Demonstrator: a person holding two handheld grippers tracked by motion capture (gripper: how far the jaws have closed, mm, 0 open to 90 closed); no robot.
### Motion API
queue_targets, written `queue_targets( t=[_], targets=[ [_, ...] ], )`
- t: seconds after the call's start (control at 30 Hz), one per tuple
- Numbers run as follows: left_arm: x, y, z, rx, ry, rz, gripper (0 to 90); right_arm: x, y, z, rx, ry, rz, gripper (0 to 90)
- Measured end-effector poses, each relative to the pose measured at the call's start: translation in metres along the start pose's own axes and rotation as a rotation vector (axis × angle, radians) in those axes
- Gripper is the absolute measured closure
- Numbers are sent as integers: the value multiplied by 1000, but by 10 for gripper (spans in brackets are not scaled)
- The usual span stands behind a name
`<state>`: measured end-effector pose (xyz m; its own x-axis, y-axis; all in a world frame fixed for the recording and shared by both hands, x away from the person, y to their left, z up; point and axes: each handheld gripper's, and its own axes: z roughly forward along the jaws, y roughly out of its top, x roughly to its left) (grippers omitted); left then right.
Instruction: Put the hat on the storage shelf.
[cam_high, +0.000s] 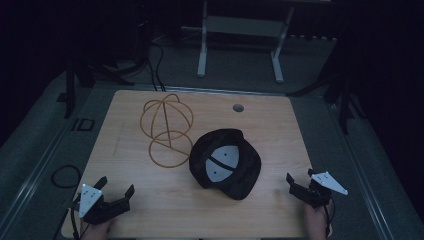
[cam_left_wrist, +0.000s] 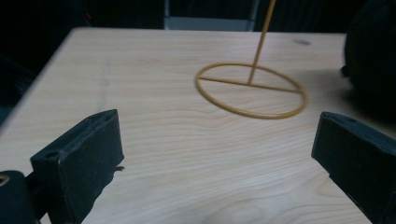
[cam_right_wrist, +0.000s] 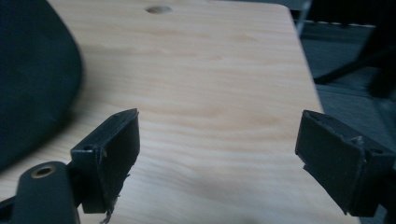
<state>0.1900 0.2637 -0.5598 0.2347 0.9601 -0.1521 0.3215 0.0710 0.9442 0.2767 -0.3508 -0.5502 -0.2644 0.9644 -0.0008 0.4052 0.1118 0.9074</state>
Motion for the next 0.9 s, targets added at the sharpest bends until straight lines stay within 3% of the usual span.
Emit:
queue_targets(
  t=[0.13,0.2,0.27,0.4,0.53,0.63,0.73,0.9],
  targets=[
    [4,1,-1,15,-9,-40,23,6,14,2,-9,1,-59,134],
    [5,2,-3,6,-24,-51,23,9,22,4,4,31,-69,130],
    [3,3,-4,27,5,-17,50,12,30,6,10,56,-83,128],
    [-2,5,-6,57,17,28,73,19,44,7,-20,141,-71,123],
    [-4,5,-8,45,-22,59,65,27,62,10,-30,224,-65,123],
    [-5,5,-9,43,-48,71,29,33,75,14,-29,238,-70,123],
    [-6,5,-10,43,-63,80,25,40,88,19,-32,288,-81,124],
    [-10,6,-10,51,-89,114,20,55,104,29,-24,345,-155,131]
  ],
)
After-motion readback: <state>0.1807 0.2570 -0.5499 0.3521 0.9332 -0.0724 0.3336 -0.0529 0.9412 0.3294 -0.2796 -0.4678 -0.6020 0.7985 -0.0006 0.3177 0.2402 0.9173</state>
